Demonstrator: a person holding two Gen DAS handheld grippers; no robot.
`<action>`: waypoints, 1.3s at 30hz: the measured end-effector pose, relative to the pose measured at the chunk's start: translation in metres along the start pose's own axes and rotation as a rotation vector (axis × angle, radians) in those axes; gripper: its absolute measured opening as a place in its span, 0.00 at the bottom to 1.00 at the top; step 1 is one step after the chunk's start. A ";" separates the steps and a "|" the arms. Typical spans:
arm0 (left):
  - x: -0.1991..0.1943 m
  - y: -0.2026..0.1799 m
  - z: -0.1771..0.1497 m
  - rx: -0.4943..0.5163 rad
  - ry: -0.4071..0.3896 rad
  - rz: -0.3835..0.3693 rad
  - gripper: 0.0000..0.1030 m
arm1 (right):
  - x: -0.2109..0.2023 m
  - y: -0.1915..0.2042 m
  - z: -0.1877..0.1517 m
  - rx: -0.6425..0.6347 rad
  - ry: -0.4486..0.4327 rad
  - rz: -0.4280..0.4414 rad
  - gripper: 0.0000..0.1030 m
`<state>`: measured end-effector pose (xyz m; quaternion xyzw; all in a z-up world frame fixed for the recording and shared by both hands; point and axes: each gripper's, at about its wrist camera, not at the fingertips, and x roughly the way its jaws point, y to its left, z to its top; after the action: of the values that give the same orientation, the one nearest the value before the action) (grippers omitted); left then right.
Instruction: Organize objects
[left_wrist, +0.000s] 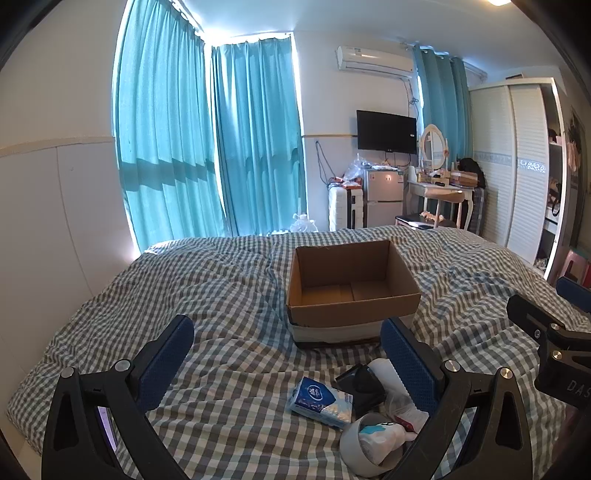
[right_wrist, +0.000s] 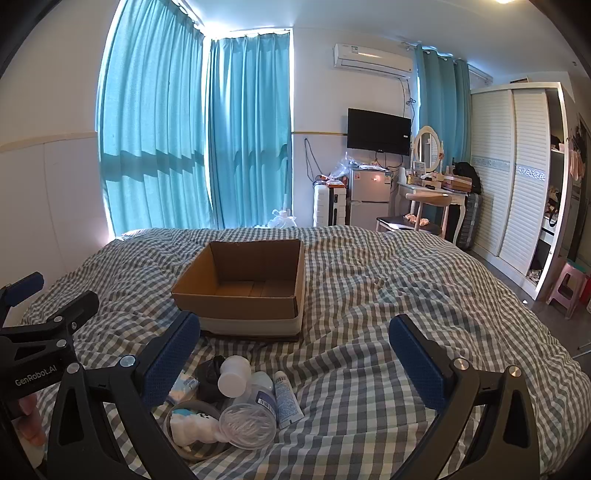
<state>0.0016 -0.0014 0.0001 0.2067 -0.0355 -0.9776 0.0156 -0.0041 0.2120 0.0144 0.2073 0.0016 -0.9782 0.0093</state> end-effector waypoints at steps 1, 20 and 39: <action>0.000 0.000 0.000 0.003 -0.001 0.002 1.00 | 0.000 0.000 0.000 0.001 -0.001 0.001 1.00; 0.002 0.001 -0.002 -0.006 0.012 -0.003 1.00 | 0.003 0.002 -0.004 -0.004 -0.002 0.007 1.00; 0.002 0.002 -0.005 -0.014 0.018 0.000 1.00 | 0.004 0.005 -0.007 -0.016 0.008 0.004 1.00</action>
<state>0.0024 -0.0042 -0.0052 0.2155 -0.0286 -0.9759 0.0172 -0.0045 0.2075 0.0064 0.2113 0.0089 -0.9773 0.0131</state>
